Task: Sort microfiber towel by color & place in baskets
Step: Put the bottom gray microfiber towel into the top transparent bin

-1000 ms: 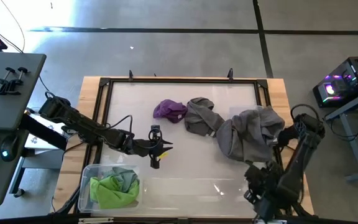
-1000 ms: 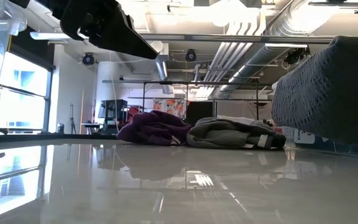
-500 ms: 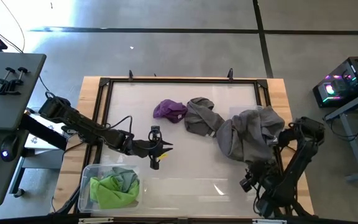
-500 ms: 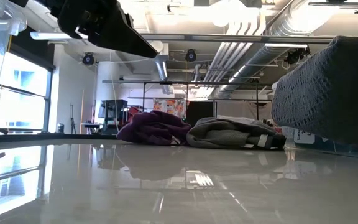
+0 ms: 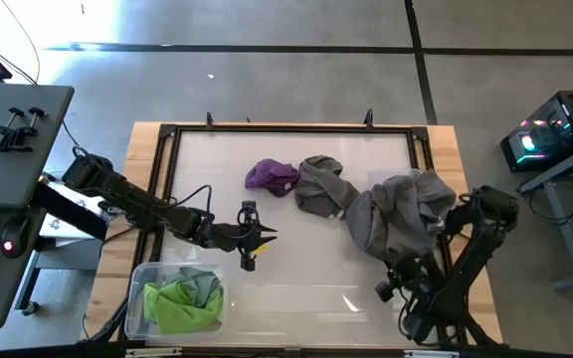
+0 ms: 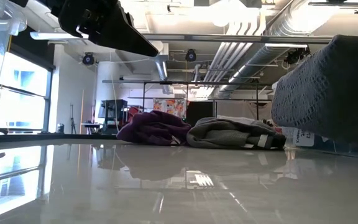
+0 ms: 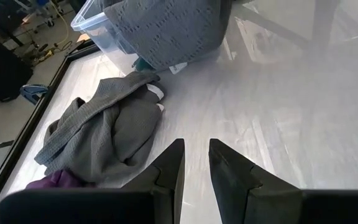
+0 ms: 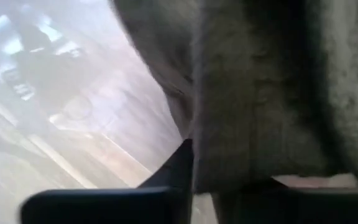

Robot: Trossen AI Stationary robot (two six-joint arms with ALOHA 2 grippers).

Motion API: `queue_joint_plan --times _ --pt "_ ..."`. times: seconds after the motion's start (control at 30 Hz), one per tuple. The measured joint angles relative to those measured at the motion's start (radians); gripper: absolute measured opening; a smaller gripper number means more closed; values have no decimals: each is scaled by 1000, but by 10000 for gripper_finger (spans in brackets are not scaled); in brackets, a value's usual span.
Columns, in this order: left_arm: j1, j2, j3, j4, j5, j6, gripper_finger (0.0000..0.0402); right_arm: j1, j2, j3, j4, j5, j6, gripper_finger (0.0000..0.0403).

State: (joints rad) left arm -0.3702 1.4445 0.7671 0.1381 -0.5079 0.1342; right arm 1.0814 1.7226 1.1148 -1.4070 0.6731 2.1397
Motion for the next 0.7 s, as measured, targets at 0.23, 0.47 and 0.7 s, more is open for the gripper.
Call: queue_joint_plan --times 0.23,0.47,0.7 --pt "0 0 0 8 0 0 60 -33 0 142 -67 14 -122 14" --pt "0 0 0 15 0 0 60 -79 -1 315 -104 135 -317 4" --pt "0 0 0 17 0 0 60 -171 -13 415 -163 340 -522 4"
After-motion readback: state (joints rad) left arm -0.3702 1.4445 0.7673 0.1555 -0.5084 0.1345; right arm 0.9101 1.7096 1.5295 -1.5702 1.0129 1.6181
